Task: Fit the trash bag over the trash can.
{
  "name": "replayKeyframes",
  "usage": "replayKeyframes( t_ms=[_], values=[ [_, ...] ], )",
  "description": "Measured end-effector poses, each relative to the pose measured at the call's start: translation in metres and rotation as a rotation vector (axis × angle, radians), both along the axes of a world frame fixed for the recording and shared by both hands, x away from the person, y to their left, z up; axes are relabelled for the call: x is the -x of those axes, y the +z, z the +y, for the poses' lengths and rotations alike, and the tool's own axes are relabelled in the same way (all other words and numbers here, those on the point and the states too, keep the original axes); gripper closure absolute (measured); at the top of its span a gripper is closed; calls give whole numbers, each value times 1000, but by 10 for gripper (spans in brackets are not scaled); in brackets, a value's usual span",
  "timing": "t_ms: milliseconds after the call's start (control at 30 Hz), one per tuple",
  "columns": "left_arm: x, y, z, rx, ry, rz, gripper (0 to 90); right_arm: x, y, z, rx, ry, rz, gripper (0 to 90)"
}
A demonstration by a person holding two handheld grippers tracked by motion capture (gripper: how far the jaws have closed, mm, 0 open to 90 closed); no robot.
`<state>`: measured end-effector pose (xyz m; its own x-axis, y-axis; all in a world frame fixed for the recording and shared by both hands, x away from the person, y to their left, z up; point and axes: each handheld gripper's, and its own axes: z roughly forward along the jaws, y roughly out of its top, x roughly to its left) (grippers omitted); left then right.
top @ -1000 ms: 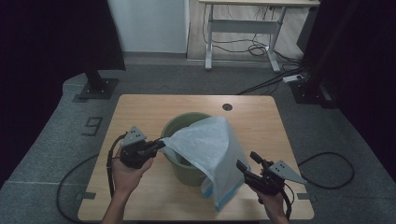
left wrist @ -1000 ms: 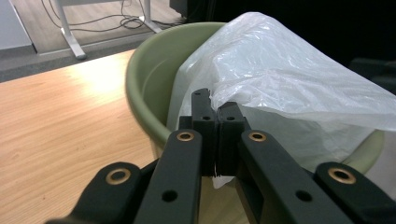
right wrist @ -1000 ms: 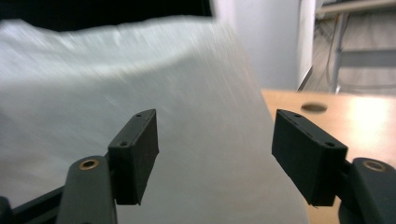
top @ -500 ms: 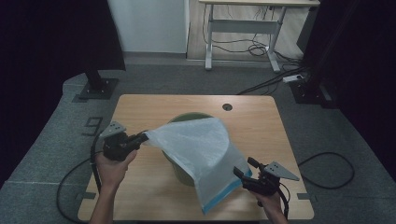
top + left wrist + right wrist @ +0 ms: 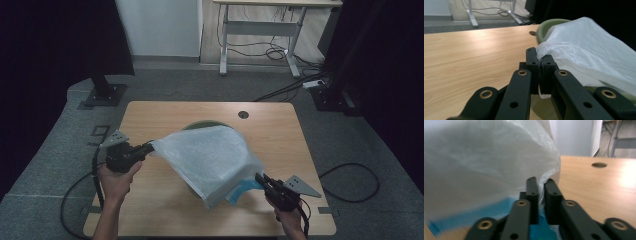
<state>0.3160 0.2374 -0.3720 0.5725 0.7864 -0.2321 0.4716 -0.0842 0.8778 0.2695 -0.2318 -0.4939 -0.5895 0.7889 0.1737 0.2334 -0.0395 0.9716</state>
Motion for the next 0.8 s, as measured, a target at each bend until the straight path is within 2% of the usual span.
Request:
replayKeyframes(
  t_ms=[167, 333, 533, 633, 733, 800],
  values=[
    [-3, 5, -18, -24, -40, -6, 869, 6, 21, -11, -37, -52, -49, 874],
    [-9, 4, -35, -39, -79, 3, 865, 11, 37, -24, -67, -85, -89, 875],
    [-12, 1, -46, -41, -107, 12, 859, 16, 45, -36, -88, -116, -111, 876],
    [-14, -1, -54, -53, -126, 24, 849, 17, 48, -43, -116, -134, -116, 876],
    [-15, -1, -55, -52, -141, 42, 795, 17, 49, -45, -127, -141, -117, 876],
    [-13, 0, -53, -50, -150, 36, 696, 17, 50, -45, -125, -147, -121, 877]
  ],
)
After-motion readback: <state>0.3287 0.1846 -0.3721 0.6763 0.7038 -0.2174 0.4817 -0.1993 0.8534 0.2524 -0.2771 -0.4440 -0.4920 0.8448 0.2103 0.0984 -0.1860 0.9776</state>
